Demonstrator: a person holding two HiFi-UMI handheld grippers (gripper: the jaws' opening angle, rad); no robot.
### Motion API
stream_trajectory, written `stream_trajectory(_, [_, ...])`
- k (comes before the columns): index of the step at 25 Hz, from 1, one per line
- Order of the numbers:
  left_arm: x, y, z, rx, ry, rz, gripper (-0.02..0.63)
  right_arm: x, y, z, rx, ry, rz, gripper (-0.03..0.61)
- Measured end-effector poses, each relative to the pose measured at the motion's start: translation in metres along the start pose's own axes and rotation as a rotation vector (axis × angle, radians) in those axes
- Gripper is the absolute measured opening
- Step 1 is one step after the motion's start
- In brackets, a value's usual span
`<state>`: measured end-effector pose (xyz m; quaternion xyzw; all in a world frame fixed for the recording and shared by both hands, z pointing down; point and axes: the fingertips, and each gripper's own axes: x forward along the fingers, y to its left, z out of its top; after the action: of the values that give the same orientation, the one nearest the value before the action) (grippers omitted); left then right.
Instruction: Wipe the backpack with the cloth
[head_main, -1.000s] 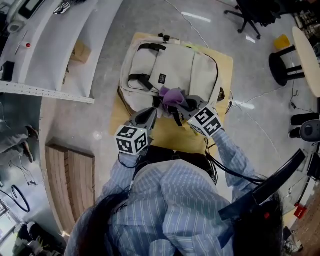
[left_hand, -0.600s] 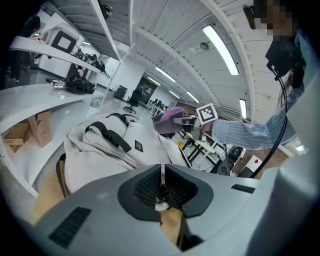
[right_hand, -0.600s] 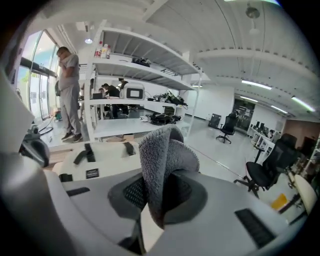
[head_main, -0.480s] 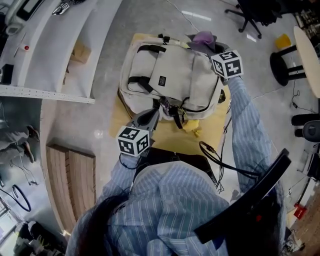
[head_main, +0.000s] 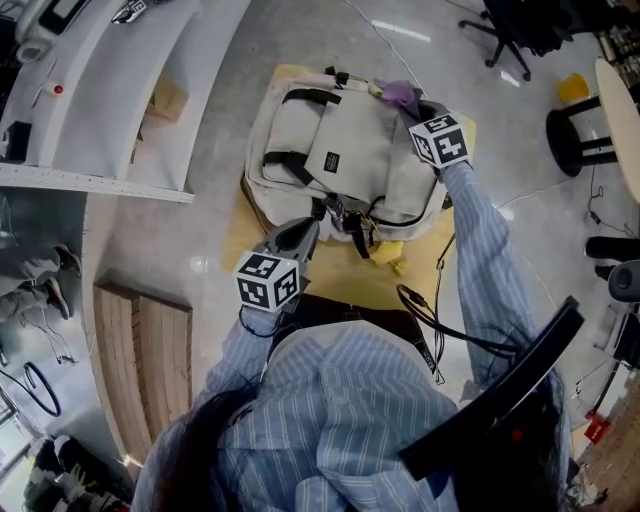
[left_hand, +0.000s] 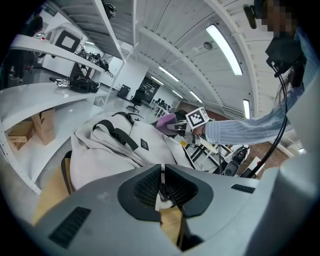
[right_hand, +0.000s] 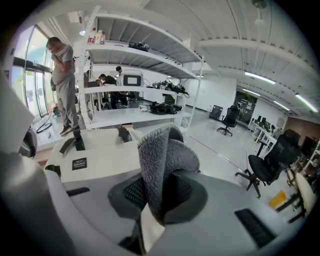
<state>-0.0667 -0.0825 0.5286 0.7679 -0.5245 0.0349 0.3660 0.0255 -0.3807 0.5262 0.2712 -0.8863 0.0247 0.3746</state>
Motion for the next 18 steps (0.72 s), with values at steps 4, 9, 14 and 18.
stream_trajectory(4, [0.002, 0.003, 0.003, 0.005, -0.004, 0.001, 0.023, -0.016, 0.042, -0.01, 0.007, -0.027, 0.053, 0.041])
stream_trajectory(9, [0.005, -0.002, 0.004, 0.017, -0.005, -0.013, 0.023, -0.04, 0.095, -0.03, 0.031, -0.045, 0.127, 0.041])
stream_trajectory(14, [0.006, -0.009, -0.002, 0.012, 0.007, -0.024, 0.023, -0.071, 0.154, -0.056, 0.036, -0.044, 0.195, 0.041])
stream_trajectory(18, [0.009, -0.015, -0.009, 0.02, 0.019, -0.043, 0.023, -0.09, 0.202, -0.077, 0.04, -0.021, 0.252, 0.041])
